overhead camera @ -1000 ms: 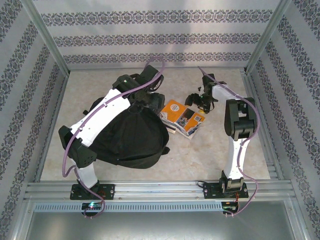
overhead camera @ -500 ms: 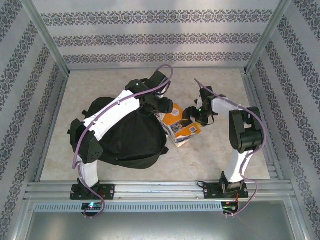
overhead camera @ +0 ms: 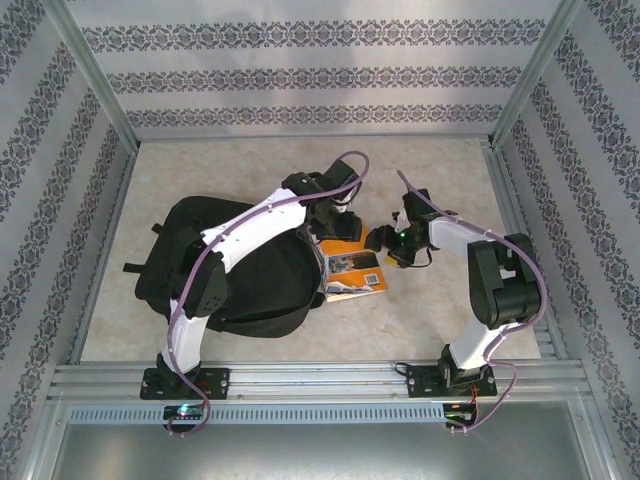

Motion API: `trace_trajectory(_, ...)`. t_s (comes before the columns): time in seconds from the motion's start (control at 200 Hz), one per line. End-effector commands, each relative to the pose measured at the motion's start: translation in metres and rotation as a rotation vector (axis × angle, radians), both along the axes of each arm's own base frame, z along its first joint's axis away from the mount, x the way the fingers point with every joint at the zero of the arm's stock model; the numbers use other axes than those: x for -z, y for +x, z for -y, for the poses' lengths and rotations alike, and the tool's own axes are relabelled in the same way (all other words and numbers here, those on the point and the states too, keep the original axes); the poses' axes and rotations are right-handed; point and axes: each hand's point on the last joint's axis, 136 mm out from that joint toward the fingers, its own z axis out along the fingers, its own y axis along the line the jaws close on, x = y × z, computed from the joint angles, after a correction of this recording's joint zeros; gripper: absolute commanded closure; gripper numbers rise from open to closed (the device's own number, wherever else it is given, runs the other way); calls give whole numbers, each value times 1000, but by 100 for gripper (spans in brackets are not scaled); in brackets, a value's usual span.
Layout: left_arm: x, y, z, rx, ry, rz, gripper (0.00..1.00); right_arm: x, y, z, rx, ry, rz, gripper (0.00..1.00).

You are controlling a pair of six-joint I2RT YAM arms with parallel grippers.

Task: Pack the student bag
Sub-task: Rotate the book at the center of the table, then pick up the book from the center of the table.

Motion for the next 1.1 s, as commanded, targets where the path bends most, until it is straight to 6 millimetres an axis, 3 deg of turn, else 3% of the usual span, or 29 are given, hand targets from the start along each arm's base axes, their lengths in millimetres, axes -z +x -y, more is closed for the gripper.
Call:
trace_trajectory(0.0, 22, -5, -11, -63, 61, -53, 52, -6, 21, 2, 43, 23, 50, 32)
trace_trajectory(0.215, 57, -17, -61, -159, 233, -140, 56, -7, 27, -11, 16, 84, 38, 33)
trace_trajectory(0.375, 80, -23, -82, -196, 264, -197, 56, -1, 23, -20, -31, 70, 20, 33)
trace_trajectory(0.58, 98, -16, -72, -226, 170, -209, 55, 9, 19, -24, -72, 25, -7, 32)
trace_trajectory(0.709, 102, -10, -66, -224, 145, -208, 56, 13, 12, -42, -119, 68, -47, 32)
trace_trajectory(0.829, 108, -8, -67, -219, 157, -216, 58, -5, 9, -56, -122, 143, -35, 32)
trace_trajectory(1.094, 115, -10, -72, -212, 165, -230, 61, -38, -9, -59, -67, 293, -41, 33)
